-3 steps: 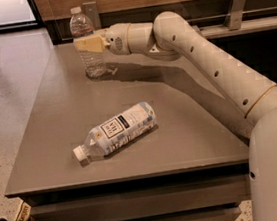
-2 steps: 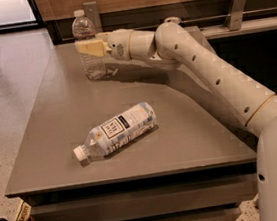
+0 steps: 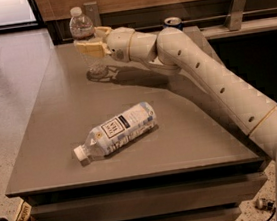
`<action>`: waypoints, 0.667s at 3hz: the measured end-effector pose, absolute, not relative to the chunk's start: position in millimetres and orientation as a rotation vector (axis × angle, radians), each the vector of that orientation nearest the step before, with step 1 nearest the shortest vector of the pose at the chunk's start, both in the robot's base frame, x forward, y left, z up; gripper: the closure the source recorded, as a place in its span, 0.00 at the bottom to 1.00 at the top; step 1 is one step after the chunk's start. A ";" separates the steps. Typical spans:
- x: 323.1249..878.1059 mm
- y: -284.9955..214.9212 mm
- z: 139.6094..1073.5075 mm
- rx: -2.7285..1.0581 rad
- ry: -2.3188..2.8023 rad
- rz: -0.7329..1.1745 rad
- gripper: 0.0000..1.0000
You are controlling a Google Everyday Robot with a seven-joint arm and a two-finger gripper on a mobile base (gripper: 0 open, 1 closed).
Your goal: Place water bottle upright
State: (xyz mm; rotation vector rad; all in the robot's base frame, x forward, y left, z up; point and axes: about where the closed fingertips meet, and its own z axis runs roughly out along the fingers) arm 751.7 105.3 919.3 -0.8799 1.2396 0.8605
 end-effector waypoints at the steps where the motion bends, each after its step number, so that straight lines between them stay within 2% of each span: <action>1: 747.4 106.0 924.5 -0.930 1.200 0.789 1.00; 2: 748.8 111.4 938.0 -1.010 1.206 0.734 1.00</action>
Offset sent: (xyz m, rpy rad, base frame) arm 0.0036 -0.0039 0.0145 -0.1723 -0.1075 -0.0147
